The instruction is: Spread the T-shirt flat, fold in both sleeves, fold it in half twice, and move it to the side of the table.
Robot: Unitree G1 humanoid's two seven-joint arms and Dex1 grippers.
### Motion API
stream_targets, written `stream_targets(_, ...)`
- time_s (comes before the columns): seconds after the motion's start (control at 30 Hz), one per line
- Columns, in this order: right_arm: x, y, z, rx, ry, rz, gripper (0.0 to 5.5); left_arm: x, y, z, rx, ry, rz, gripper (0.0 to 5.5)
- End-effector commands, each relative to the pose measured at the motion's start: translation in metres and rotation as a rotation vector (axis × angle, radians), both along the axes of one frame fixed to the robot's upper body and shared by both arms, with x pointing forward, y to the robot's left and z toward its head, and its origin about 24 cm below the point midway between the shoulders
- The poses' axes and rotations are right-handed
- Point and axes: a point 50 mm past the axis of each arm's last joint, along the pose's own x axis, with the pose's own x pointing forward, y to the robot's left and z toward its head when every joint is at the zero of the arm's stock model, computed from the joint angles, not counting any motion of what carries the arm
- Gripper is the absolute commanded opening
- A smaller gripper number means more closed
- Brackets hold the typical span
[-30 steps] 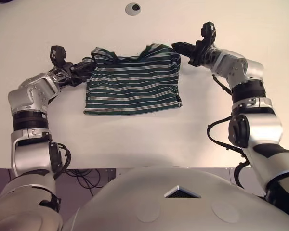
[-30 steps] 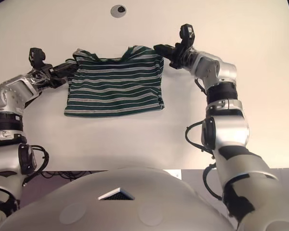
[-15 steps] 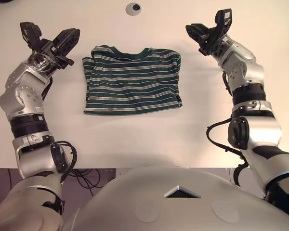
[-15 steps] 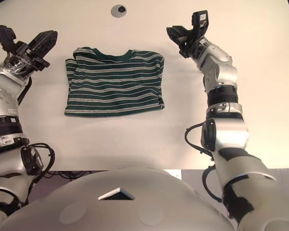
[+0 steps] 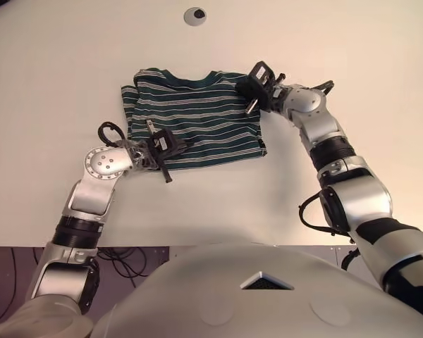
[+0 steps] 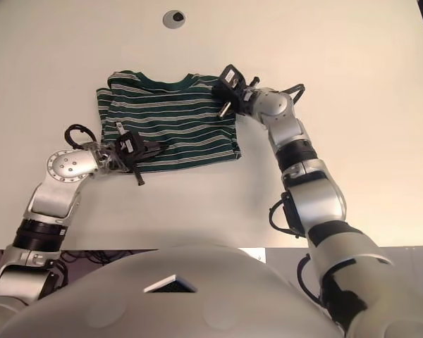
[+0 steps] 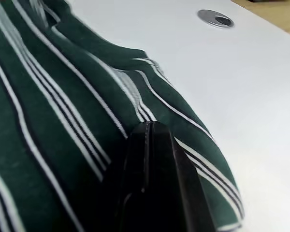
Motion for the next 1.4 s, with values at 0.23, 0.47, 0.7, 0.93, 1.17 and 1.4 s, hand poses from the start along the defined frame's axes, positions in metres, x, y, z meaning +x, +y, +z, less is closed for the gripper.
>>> stream_targets(0.23, -0.093, -0.080, -0.023, -0.460, 0.163, 0.406, 0.03, 0.004, 0.049, -0.012, 0.299, 0.110, -0.046, 0.00)
stream_targets(0.47, -0.159, -0.060, -0.001, -0.228, 0.240, 0.475, 0.03, 0.063, 0.039, 0.020, 0.384, -0.091, -0.129, 0.00)
stream_targets(0.7, -0.176, -0.034, 0.022, -0.124, 0.168, 0.444, 0.03, 0.084, 0.019, 0.016, 0.365, -0.192, -0.164, 0.00)
stream_targets(0.93, -0.156, -0.036, 0.060, 0.034, 0.057, 0.201, 0.03, 0.077, 0.046, 0.037, 0.277, -0.329, -0.109, 0.00)
stream_targets(1.17, -0.150, -0.047, 0.086, 0.095, -0.011, 0.179, 0.69, 0.042, 0.057, 0.058, 0.108, -0.468, -0.114, 0.14)
stream_targets(1.4, -0.171, -0.079, 0.066, -0.154, 0.010, 0.364, 1.88, -0.039, 0.050, 0.045, 0.129, -0.266, -0.279, 1.14)
